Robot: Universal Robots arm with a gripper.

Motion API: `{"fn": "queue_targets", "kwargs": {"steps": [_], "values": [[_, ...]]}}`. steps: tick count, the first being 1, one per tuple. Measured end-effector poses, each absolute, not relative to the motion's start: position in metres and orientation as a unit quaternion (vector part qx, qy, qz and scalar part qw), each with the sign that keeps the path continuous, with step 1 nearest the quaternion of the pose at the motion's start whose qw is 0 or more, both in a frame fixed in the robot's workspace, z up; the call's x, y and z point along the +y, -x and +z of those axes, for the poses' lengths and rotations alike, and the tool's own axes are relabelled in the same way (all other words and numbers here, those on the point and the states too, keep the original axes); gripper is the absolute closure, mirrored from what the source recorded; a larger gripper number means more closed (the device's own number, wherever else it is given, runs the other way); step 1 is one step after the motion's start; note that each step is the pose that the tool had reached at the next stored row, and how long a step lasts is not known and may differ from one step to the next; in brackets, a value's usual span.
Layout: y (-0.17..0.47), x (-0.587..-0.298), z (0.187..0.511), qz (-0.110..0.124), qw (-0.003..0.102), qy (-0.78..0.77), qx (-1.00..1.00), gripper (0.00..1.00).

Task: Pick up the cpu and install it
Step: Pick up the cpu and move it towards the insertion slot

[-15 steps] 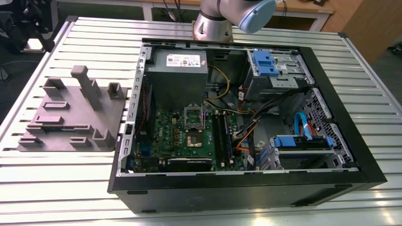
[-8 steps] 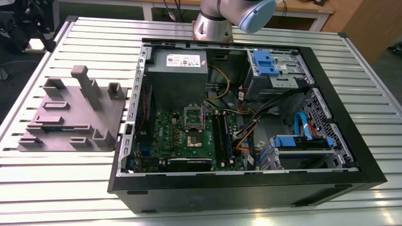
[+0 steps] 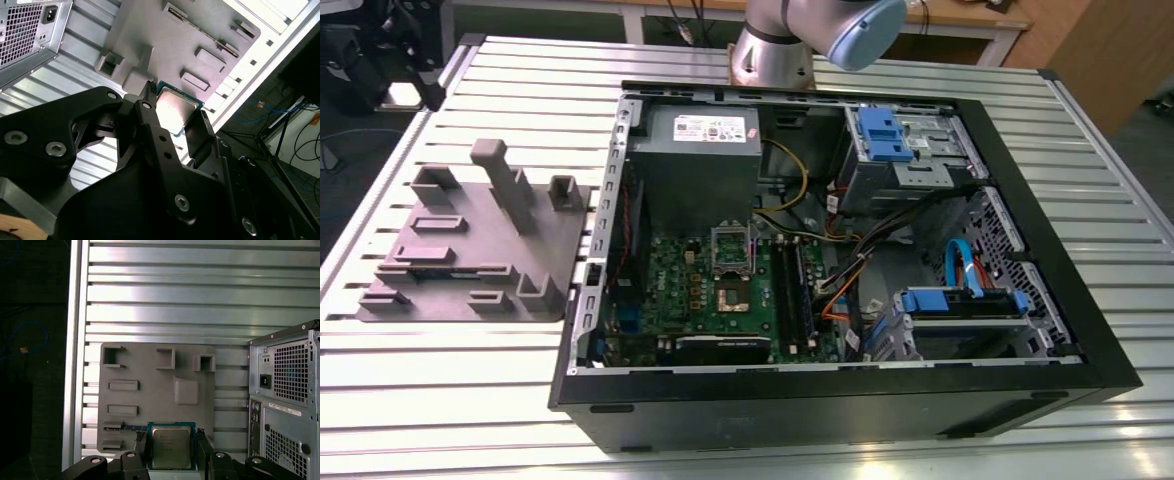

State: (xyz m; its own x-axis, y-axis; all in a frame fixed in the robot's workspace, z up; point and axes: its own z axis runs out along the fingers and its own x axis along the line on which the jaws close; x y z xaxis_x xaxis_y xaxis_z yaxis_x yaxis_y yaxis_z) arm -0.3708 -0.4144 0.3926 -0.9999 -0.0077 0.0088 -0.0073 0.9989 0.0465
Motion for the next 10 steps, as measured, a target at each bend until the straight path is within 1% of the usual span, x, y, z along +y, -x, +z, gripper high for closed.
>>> {"fn": "queue_targets", "kwargs": {"steps": [10], "values": [[0.366, -0.4144, 0.3926, -0.023, 0.005, -0.004, -1.0, 0.53]]}}
